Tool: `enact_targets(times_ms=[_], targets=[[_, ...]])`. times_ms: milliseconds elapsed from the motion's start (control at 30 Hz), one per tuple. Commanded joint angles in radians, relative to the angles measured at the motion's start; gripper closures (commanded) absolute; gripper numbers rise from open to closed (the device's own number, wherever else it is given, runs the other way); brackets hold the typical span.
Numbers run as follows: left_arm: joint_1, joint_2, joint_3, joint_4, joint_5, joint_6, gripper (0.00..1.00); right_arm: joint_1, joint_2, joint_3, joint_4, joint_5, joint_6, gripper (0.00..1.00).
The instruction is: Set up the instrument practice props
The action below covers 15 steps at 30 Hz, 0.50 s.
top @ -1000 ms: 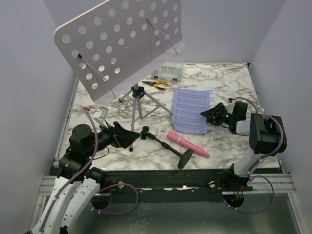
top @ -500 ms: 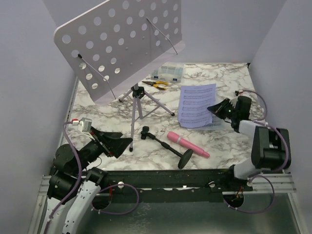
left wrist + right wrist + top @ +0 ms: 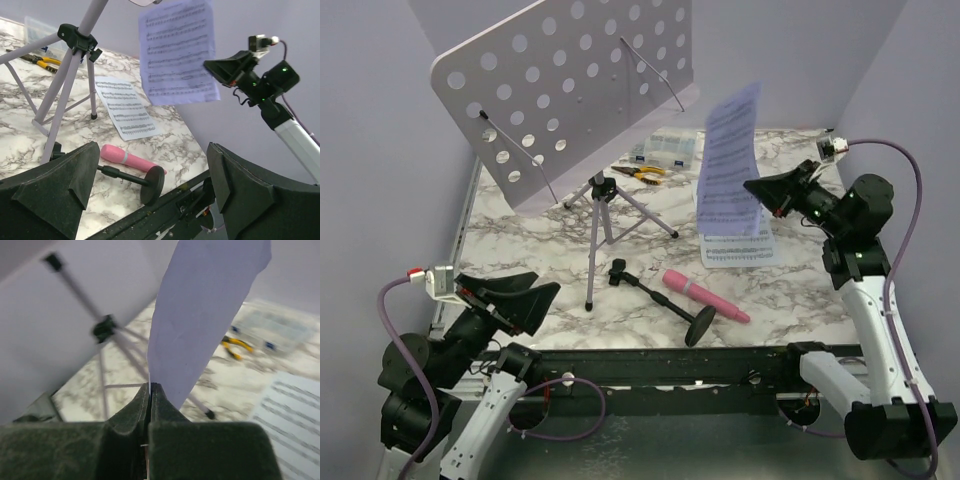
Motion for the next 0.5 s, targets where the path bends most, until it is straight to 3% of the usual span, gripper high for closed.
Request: enact_targets(times_ms=[0, 33, 100, 167, 233, 267, 400, 467], targets=[[0.001, 0.032, 0.058, -0.038, -0.023, 0.042, 0.04, 0.053, -0.073, 0.102, 0.148, -0.540, 0.156, 1.00], [0.001, 0.030, 0.069, -0.034, -0.025, 0.051, 0.04, 0.064, -0.068, 0.127, 0.263, -0.640, 0.269, 1.00], [0.001, 0.038, 0.090, -0.027, -0.029, 0.069, 0.04, 0.115, -0.043, 0.159, 0.669, -0.737, 0.611, 1.00], [0.001, 0.050, 0.111, -0.026, -0.040, 0.079, 0.04, 0.161, 0.001, 0.204, 1.183, -0.750, 0.999, 1.00], [0.001, 0.063, 0.130, -0.022, -0.048, 0.081, 0.04, 0.162, 0.067, 0.285, 1.463, -0.720, 1.224, 1.00], [0.001, 0.069, 0.141, -0.019, -0.050, 0.079, 0.04, 0.162, 0.103, 0.322, 1.478, -0.706, 1.246, 1.00], [0.001, 0.097, 0.163, 0.019, -0.045, 0.074, 0.04, 0.162, 0.209, 0.408, 1.305, -0.675, 1.081, 1.00], [0.001, 0.111, 0.177, 0.041, -0.043, 0.061, 0.04, 0.162, 0.232, 0.442, 1.105, -0.595, 0.914, 0.99]])
